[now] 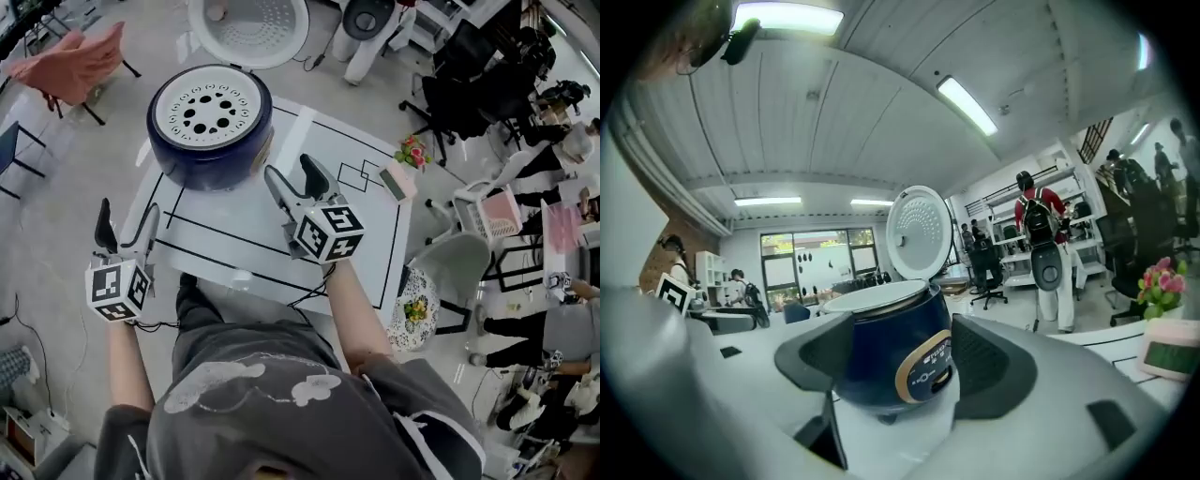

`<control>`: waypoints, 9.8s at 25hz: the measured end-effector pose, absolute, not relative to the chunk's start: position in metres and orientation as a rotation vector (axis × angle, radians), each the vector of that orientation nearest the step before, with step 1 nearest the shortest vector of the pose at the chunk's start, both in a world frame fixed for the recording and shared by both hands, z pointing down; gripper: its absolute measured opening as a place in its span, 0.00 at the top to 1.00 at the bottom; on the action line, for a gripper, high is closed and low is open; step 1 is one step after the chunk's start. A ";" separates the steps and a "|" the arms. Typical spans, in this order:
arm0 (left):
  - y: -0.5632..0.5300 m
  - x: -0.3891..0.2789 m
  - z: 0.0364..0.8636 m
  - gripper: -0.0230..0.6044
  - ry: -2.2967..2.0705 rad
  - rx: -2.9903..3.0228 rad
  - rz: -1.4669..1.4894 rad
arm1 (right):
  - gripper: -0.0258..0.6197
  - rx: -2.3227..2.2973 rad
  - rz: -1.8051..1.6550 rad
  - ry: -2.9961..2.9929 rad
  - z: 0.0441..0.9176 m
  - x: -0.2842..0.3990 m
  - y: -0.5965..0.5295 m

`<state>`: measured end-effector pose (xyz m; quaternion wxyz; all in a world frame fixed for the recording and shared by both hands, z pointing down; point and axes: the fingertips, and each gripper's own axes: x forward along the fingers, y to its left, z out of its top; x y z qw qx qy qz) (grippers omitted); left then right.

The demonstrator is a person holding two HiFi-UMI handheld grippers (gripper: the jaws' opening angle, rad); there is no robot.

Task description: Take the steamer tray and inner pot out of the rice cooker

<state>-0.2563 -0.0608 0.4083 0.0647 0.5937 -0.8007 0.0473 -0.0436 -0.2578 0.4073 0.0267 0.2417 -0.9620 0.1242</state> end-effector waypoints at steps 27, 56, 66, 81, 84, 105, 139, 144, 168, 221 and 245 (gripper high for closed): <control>-0.241 -0.387 0.378 0.28 -1.882 2.363 0.168 | 0.47 1.182 0.160 -2.467 0.377 -0.163 -0.343; -0.282 -0.408 0.389 0.28 -1.763 2.452 0.116 | 0.65 1.100 0.049 -2.010 0.434 -0.169 -0.368; -0.281 -0.403 0.381 0.28 -1.740 2.483 0.107 | 0.80 1.152 0.035 -2.034 0.413 -0.176 -0.364; -0.270 -0.387 0.368 0.28 -1.811 2.469 0.135 | 0.86 1.329 0.016 -2.379 0.345 -0.178 -0.358; -0.270 -0.382 0.360 0.28 -1.852 2.454 0.130 | 0.86 1.328 0.000 -2.429 0.333 -0.174 -0.359; -0.241 -0.316 0.327 0.28 -1.940 2.466 0.176 | 0.87 1.313 -0.100 -2.739 0.236 -0.132 -0.323; -0.247 0.020 0.413 0.28 -1.377 2.744 0.326 | 0.87 1.826 0.323 -2.353 0.393 0.246 -0.267; -0.247 0.040 0.447 0.28 -1.366 2.709 0.390 | 0.87 1.847 0.435 -2.311 0.443 0.280 -0.278; -0.243 0.053 0.500 0.28 -1.402 2.589 0.511 | 0.87 1.893 0.559 -2.212 0.554 0.336 -0.342; -0.207 -0.167 0.315 0.28 -1.981 2.541 0.251 | 0.59 1.270 0.060 -2.744 0.332 -0.023 -0.328; -0.242 -0.347 0.354 0.28 -1.992 2.442 0.251 | 0.60 0.822 0.011 -2.251 0.434 -0.188 -0.379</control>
